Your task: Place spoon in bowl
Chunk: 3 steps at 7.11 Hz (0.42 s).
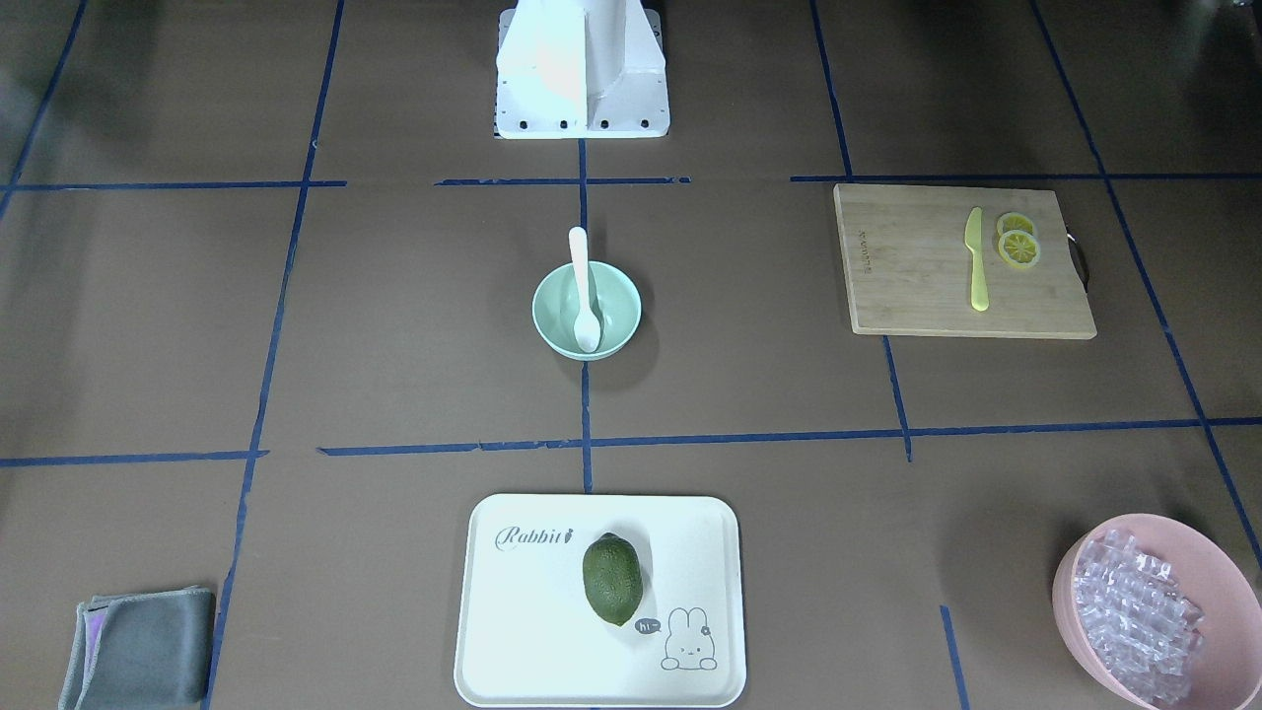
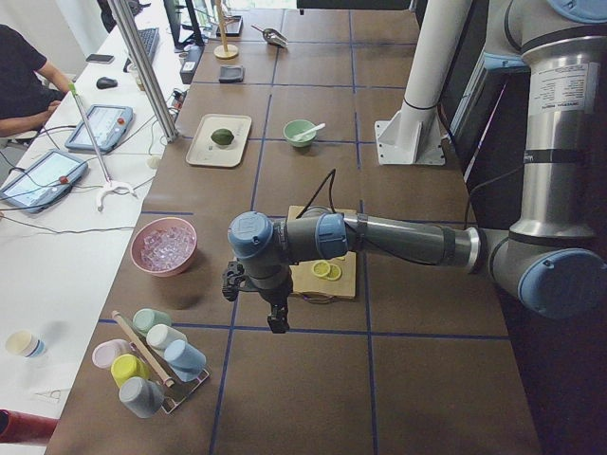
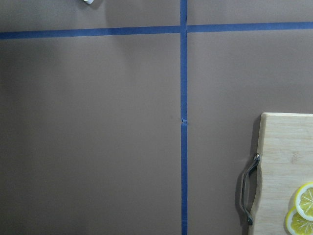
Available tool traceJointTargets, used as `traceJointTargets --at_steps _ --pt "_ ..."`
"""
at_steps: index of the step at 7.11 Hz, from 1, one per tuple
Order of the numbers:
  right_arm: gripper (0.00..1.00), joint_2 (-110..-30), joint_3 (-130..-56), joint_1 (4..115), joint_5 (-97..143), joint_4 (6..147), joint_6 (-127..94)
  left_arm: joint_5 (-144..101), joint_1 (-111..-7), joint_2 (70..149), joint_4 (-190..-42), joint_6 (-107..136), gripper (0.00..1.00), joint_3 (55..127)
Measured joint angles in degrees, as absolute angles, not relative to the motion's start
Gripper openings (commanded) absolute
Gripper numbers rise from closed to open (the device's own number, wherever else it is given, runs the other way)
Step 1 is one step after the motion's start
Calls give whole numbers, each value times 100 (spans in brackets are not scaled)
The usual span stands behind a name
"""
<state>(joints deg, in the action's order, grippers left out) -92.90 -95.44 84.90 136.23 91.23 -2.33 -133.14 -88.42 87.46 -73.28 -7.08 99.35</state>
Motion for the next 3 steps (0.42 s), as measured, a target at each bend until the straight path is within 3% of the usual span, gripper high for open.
traceJointTargets --at_steps 3 --pt "100 -9283 -9549 8490 13623 9123 -232 -13324 -8842 8707 -7321 -720 100 9939"
